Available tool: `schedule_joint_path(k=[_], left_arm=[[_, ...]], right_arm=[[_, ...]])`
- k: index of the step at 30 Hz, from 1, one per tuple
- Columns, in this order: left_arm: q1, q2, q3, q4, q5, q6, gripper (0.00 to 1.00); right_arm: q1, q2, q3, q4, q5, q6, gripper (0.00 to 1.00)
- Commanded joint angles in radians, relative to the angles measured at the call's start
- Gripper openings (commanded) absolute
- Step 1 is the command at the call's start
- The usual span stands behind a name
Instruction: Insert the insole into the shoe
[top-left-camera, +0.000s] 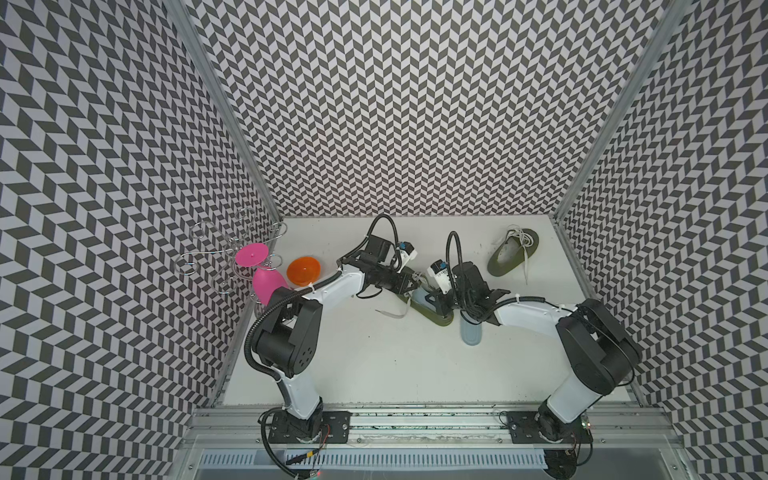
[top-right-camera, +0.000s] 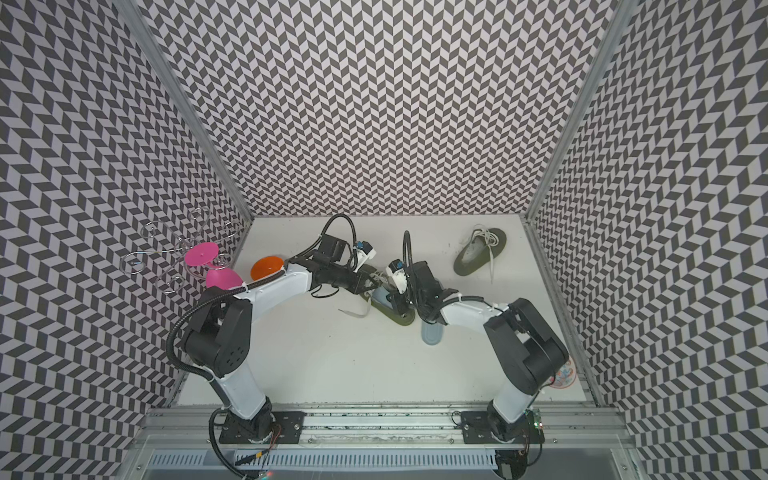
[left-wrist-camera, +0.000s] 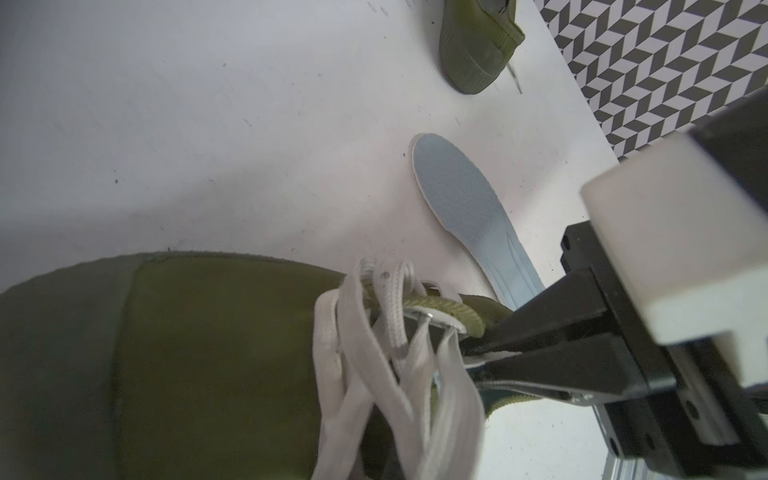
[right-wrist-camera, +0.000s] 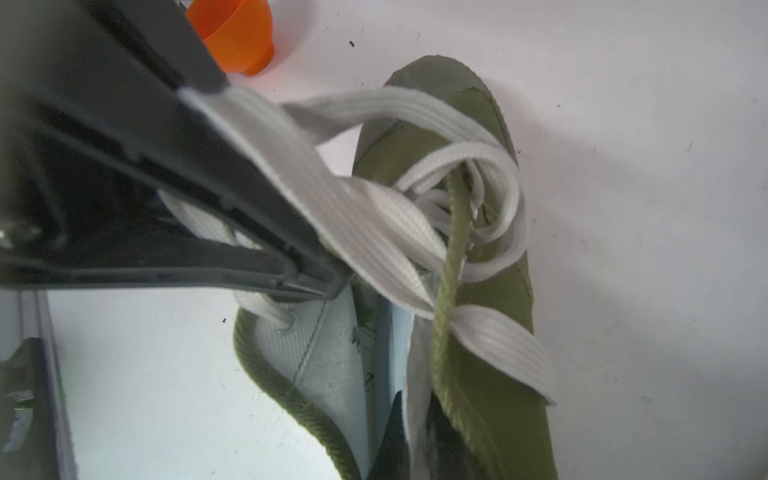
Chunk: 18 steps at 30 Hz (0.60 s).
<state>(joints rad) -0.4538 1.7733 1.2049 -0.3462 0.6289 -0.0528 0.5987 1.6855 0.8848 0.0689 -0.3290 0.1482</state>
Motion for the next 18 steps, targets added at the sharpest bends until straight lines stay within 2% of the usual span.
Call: schedule_joint_path(k=[1,4,8,16,18], left_arm=[[-0.012,-0.063,-0.023,0.08,0.007,-0.07,0.0],[-0.012,-0.09,-0.046,0.12,-0.013,-0.099,0.0],[-0.011,-0.146,-0.098,0.191,-0.063,-0.145,0.0],[-0.039,-0.144,-0.112,0.17,-0.164,-0.124,0.0],[-0.053,-0.134,-0.099,0.151,-0.199,-0.108,0.0]], right_arm=[[0.0,0.048,-0.014,0.066,-0.02,0.148,0.0],[0.003,0.096,0.007,-0.009,0.017,0.198,0.0],[0.01,0.083,0.013,-0.061,0.118,0.209,0.0],[0.02,-0.031,0.128,-0.221,0.253,0.162,0.45],[0.02,-0.054,0.163,-0.264,0.282,0.146,0.51]])
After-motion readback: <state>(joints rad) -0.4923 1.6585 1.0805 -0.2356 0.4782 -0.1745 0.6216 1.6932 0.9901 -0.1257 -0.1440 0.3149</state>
